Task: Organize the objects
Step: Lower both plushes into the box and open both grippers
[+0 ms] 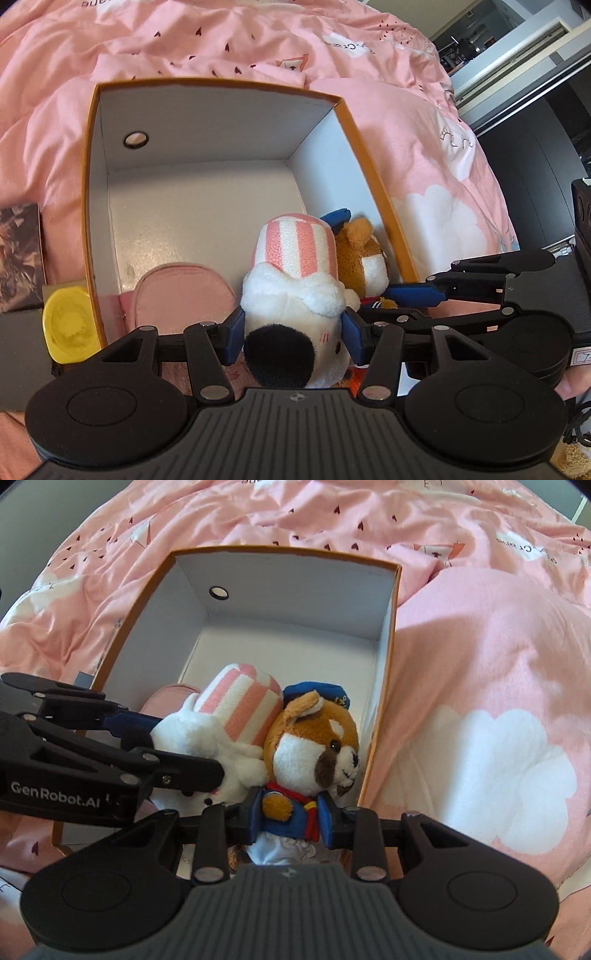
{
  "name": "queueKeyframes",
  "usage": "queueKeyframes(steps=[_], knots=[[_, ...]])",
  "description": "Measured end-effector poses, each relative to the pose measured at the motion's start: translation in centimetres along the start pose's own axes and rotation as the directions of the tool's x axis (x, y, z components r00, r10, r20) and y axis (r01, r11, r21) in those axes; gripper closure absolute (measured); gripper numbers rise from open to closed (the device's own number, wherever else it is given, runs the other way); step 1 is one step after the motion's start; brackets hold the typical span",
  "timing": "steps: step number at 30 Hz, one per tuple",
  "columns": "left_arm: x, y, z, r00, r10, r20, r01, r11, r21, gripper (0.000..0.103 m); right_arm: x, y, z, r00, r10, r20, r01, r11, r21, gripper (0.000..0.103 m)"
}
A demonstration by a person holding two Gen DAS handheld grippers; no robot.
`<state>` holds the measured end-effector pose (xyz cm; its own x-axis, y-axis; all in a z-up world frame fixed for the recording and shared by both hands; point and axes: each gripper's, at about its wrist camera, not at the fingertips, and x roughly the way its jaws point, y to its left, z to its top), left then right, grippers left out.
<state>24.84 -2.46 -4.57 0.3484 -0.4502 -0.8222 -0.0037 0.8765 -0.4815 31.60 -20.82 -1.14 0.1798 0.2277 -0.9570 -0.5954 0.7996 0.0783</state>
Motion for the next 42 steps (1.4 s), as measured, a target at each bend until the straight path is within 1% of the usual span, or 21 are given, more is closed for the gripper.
queueKeyframes(steps=[6, 9, 12, 16, 19, 23, 25, 28, 31, 32, 37, 39, 41, 42], knots=[[0.0, 0.1, -0.8, 0.999, 0.041, 0.029, -0.042, 0.999, 0.015, 0.042, 0.0, 0.0, 0.0, 1.000, -0.017, -0.018, 0.018, 1.000, 0.024, 0.071], [0.5, -0.2, -1.4, 0.997, 0.057, 0.050, -0.058, 0.998, 0.022, 0.042, 0.5, -1.1, 0.2, 0.999, 0.024, -0.038, -0.020, 0.994, 0.107, 0.071], [1.0, -0.2, -1.9, 0.998, 0.044, 0.050, -0.045, 0.999, 0.012, 0.041, 0.8, -2.0, 0.3, 0.997, 0.064, -0.035, -0.058, 0.985, 0.160, 0.070], [1.2, -0.1, -2.0, 0.999, 0.027, 0.040, -0.027, 1.000, 0.002, 0.040, 0.7, -1.6, 0.1, 0.998, 0.048, -0.037, -0.043, 0.990, 0.136, 0.070], [1.4, 0.3, -1.8, 1.000, 0.021, 0.014, -0.021, 1.000, -0.019, 0.040, 0.6, -1.4, 0.2, 0.999, 0.037, -0.037, -0.032, 0.990, 0.135, 0.070], [1.2, 0.9, -1.7, 0.999, 0.043, 0.006, -0.042, 0.997, -0.064, 0.041, -0.1, -1.7, 0.0, 0.997, 0.074, -0.012, -0.071, 0.983, 0.170, 0.070], [1.2, 0.9, -1.7, 0.999, 0.051, 0.002, -0.051, 0.997, -0.065, 0.041, -0.4, -1.4, -0.2, 0.999, 0.048, -0.001, -0.047, 0.987, 0.156, 0.070], [1.1, 0.8, -1.7, 0.998, 0.067, 0.006, -0.067, 0.995, -0.068, 0.041, -0.8, -1.0, -0.5, 1.000, 0.022, 0.019, -0.025, 0.985, 0.173, 0.070], [1.6, 0.6, -1.7, 0.996, 0.084, -0.005, -0.084, 0.995, -0.052, 0.041, -1.5, -1.3, -1.0, 0.999, 0.014, 0.049, -0.024, 0.977, 0.211, 0.070], [1.7, 0.5, -1.7, 0.996, 0.085, -0.012, -0.086, 0.995, -0.050, 0.041, -1.6, -1.5, -1.1, 0.998, 0.025, 0.057, -0.037, 0.974, 0.223, 0.070], [2.6, 0.3, -1.2, 0.998, 0.052, -0.027, -0.054, 0.996, -0.076, 0.039, -1.2, -1.8, -0.8, 0.997, 0.044, 0.064, -0.057, 0.975, 0.214, 0.067], [2.6, 0.5, -1.2, 0.999, 0.043, -0.032, -0.045, 0.997, -0.070, 0.036, -1.1, -1.9, -0.6, 0.996, 0.053, 0.068, -0.067, 0.974, 0.219, 0.066], [2.4, 0.9, -1.1, 0.999, 0.008, -0.040, -0.011, 0.996, -0.091, 0.033, -1.2, -2.0, -0.6, 0.995, 0.059, 0.075, -0.074, 0.974, 0.212, 0.064], [2.4, 1.1, -1.1, 0.999, -0.005, -0.046, 0.001, 0.995, -0.096, 0.032, -1.3, -1.9, -0.6, 0.996, 0.053, 0.076, -0.068, 0.977, 0.201, 0.062]])
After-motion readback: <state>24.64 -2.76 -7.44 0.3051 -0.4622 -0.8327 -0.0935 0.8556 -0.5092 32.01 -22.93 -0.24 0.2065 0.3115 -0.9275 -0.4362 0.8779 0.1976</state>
